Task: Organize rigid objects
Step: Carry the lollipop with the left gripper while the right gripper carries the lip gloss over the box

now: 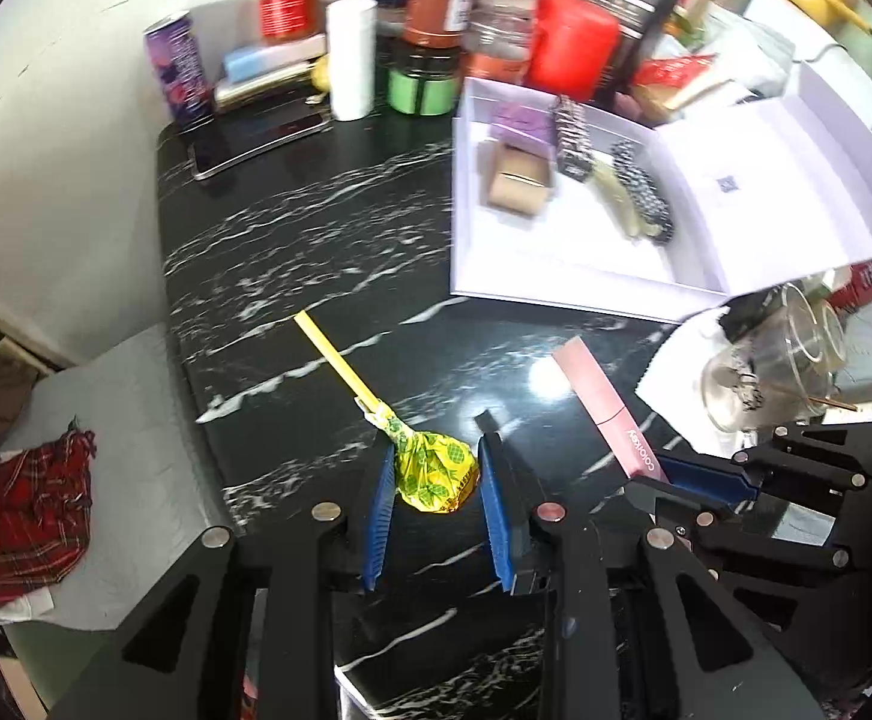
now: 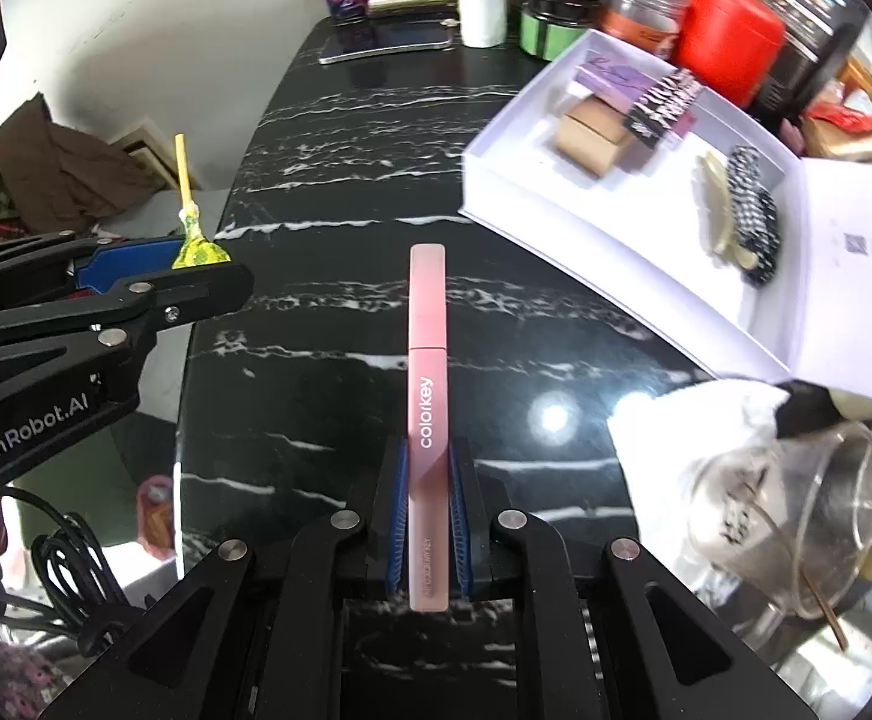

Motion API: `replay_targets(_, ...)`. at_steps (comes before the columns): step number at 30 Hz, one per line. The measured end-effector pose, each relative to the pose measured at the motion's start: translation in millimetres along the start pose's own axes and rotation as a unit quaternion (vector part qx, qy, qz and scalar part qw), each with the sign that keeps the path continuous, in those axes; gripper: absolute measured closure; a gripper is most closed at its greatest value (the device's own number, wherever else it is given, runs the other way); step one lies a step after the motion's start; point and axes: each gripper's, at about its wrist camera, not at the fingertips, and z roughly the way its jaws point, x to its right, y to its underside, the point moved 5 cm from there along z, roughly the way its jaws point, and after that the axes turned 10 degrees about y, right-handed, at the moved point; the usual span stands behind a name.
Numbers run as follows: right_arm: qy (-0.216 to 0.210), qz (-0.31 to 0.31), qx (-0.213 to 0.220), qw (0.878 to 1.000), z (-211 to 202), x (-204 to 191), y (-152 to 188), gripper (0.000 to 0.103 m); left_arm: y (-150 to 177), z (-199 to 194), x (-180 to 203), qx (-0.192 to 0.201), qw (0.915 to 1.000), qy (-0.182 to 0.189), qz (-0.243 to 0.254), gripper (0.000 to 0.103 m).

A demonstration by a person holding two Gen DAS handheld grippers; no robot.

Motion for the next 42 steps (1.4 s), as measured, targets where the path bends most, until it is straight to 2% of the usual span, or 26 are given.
replay_targets(11,0.021,0.044,-0.001,0.999,-16,41,12,0.090,-8,13,44,-0.017,0.9990,0.027,0.033,0.076)
replay_targets(18,0.028,0.064,0.004,0.998,-21,65,8,0.090,-25,15,60,-0.011,0.9981,0.036,0.049,0.076)
replay_targets(42,0.047,0.084,0.047,0.994,-29,141,-62,0.090,-127,35,82,0.015,0.9962,0.045,0.073,0.076)
